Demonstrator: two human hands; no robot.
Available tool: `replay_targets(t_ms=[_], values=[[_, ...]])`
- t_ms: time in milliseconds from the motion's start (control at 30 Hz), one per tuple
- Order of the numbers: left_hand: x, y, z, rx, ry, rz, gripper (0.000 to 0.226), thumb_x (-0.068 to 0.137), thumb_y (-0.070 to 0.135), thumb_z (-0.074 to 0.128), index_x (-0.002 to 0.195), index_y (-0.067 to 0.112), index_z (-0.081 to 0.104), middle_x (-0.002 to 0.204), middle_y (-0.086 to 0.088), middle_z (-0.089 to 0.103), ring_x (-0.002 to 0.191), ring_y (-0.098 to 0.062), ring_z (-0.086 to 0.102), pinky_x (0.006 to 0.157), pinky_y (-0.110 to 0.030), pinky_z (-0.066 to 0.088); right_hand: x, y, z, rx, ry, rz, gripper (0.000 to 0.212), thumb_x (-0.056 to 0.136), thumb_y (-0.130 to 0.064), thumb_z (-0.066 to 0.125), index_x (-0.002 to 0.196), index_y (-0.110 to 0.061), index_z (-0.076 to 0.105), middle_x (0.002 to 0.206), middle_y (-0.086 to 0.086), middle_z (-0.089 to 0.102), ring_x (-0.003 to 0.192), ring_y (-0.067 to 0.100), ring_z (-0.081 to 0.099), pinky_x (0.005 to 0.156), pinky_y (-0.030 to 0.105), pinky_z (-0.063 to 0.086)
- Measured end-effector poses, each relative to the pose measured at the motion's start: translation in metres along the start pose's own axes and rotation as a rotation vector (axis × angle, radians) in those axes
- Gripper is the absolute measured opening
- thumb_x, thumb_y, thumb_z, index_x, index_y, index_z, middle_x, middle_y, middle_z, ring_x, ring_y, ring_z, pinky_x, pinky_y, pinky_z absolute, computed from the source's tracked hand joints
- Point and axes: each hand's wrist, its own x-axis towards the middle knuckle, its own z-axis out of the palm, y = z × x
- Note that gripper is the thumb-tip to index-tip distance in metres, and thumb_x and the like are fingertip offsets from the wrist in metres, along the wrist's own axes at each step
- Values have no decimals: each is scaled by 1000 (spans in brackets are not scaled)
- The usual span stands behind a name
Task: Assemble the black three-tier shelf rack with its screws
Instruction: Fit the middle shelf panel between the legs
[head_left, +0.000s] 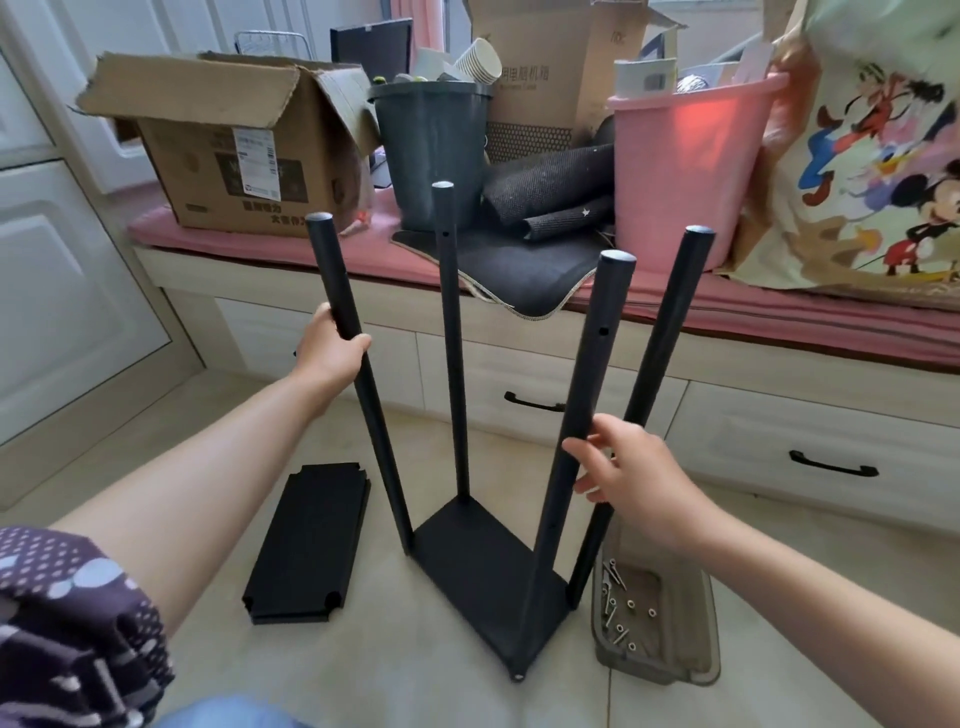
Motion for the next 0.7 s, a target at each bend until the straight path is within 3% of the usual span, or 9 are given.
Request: replay_targets(t_ms=[67,200,400,533,700], values=[[-14,-1,-9,29,-27,30,19,98,17,65,111,18,50,101,-3,61,104,-27,61,91,-41,50,0,3,-2,26,27,36,13,101,-24,55,111,-16,58,97,-1,67,76,15,72,79,40,60],[-50,-1,-22,94,-31,134,21,96,18,69,109,15,53,95,2,58,95,-20,57,74,-24,41,0,11,-5,23,89,59,15,100,-17,55,114,-12,57,100,2,66,73,16,73,77,39,61],[-99,2,-33,160,23,226,21,93,13,71,96,14,50,84,0,54,81,-16,54,68,-21,39,7,19,-12,85,81,76,24,101,-23,54,123,-15,54,110,2,63,77,18,73,77,35,61],[-119,1,-38,191,53,248,31,92,14,73,83,26,46,77,5,53,73,-4,52,61,-14,35,11,24,-15,126,95,84,22,102,-25,51,122,-17,53,107,4,65,74,19,74,74,34,62],[-130,5,-35,171,20,263,35,89,12,75,82,27,45,78,6,53,75,-8,54,64,-17,39,16,28,-17,132,157,120,19,104,-25,47,121,-18,50,102,3,64,75,21,73,72,34,61]])
